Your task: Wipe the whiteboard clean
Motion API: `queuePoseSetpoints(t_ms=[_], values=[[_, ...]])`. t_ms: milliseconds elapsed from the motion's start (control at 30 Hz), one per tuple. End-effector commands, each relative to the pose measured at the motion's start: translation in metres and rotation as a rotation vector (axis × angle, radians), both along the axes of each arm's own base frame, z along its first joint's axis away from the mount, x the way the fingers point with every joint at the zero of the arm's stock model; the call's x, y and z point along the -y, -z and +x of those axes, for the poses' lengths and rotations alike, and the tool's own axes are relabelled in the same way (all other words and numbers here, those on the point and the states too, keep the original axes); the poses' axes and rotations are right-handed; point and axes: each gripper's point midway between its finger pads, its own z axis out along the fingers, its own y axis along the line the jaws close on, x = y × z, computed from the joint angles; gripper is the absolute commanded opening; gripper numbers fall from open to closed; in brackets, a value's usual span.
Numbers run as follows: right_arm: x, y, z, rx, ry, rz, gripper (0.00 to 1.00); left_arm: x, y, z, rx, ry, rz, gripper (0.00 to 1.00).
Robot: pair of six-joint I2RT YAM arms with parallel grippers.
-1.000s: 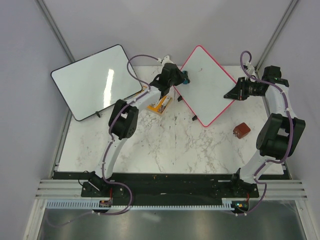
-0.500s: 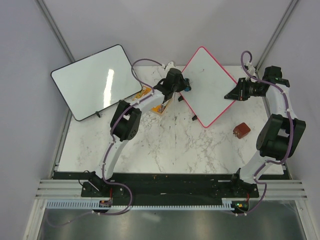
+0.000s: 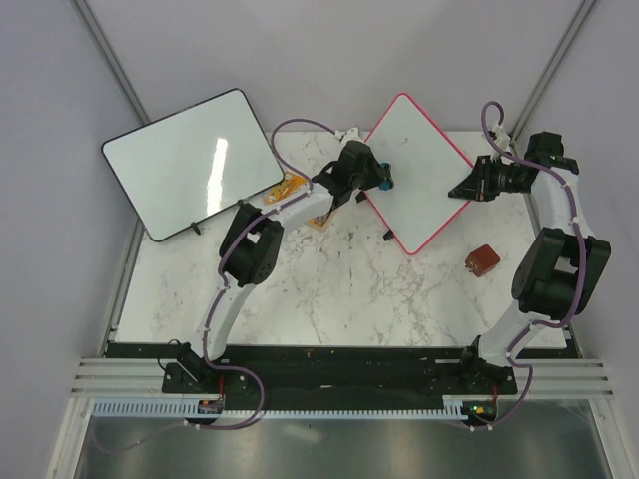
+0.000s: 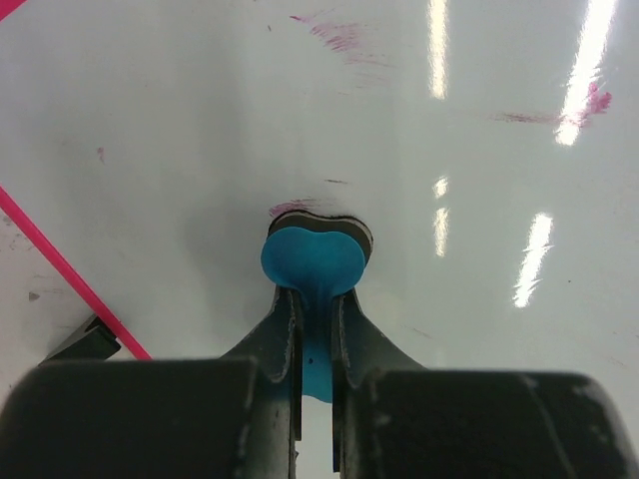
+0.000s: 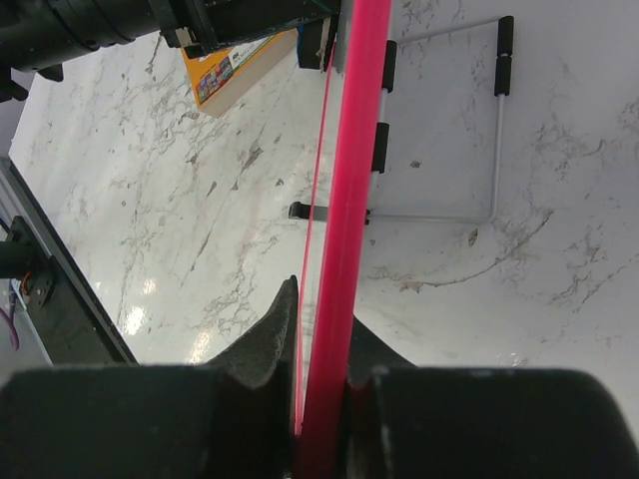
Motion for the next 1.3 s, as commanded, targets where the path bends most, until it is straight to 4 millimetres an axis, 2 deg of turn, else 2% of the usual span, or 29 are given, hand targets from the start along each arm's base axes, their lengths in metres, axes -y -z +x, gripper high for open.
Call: queuePoseSetpoints(t_ms=[0,33,133,267,300,333,367,400,500,533,600,633,700,733,833,967,1067,1167,1267], values=[[-0.029,0.038,-0.016,0.083,-0.244,-0.117,0.0,-0.022,0.075,-0.013,-0.2,0.023,0.044,0.02],[-0.028,0.038,-0.015,0.084,-0.242,-0.118,0.0,-0.031,0.075,-0.007,-0.201,-0.003,0.048,0.02],[-0.028,0.039,-0.016,0.081,-0.243,-0.117,0.0,-0.074,0.076,0.023,-0.206,-0.13,0.046,0.02],[-0.029,0.038,-0.016,0.085,-0.244,-0.116,0.0,-0.084,0.068,0.046,-0.179,-0.157,0.002,0.02],[-0.029,0.039,-0.016,0.082,-0.244,-0.115,0.0,-0.079,0.054,0.054,-0.145,-0.151,-0.012,0.02],[-0.028,0.038,-0.016,0.083,-0.243,-0.116,0.0,-0.074,0.049,0.057,-0.128,-0.141,-0.022,0.02],[-0.029,0.039,-0.016,0.08,-0.244,-0.115,0.0,-0.069,0.052,0.059,-0.125,-0.125,-0.025,0.02],[-0.028,0.039,-0.016,0.08,-0.243,-0.116,0.0,-0.062,0.035,0.066,-0.088,-0.119,-0.051,0.02],[-0.029,0.039,-0.016,0.081,-0.244,-0.117,0.0,-0.036,0.012,0.063,-0.03,-0.05,-0.087,0.02],[-0.029,0.039,-0.016,0.082,-0.245,-0.117,0.0,-0.022,0.007,0.055,-0.019,-0.026,-0.085,0.02],[-0.029,0.039,-0.016,0.082,-0.245,-0.115,0.0,-0.006,-0.012,0.05,0.045,-0.002,-0.093,0.02],[-0.029,0.039,-0.016,0.083,-0.245,-0.116,0.0,0.011,-0.023,0.039,0.082,0.025,-0.106,0.02],[-0.029,0.038,-0.016,0.084,-0.246,-0.116,0.0,0.021,-0.035,0.033,0.144,0.022,-0.095,0.02],[-0.029,0.038,-0.017,0.085,-0.246,-0.115,0.0,0.035,-0.051,0.025,0.189,0.038,-0.114,0.02],[-0.03,0.037,-0.017,0.087,-0.247,-0.113,0.0,0.051,-0.072,0.017,0.264,0.045,-0.129,0.02],[-0.03,0.037,-0.017,0.089,-0.248,-0.112,0.0,0.055,-0.109,0.025,0.356,0.009,-0.175,0.02],[-0.03,0.036,-0.017,0.093,-0.248,-0.114,0.0,0.051,-0.123,0.034,0.409,-0.038,-0.177,0.02],[-0.029,0.038,-0.017,0.088,-0.248,-0.112,0.0,0.046,-0.123,0.042,0.428,-0.078,-0.158,0.02],[-0.029,0.037,-0.017,0.09,-0.247,-0.113,0.0,0.041,-0.108,0.048,0.418,-0.105,-0.12,0.02]])
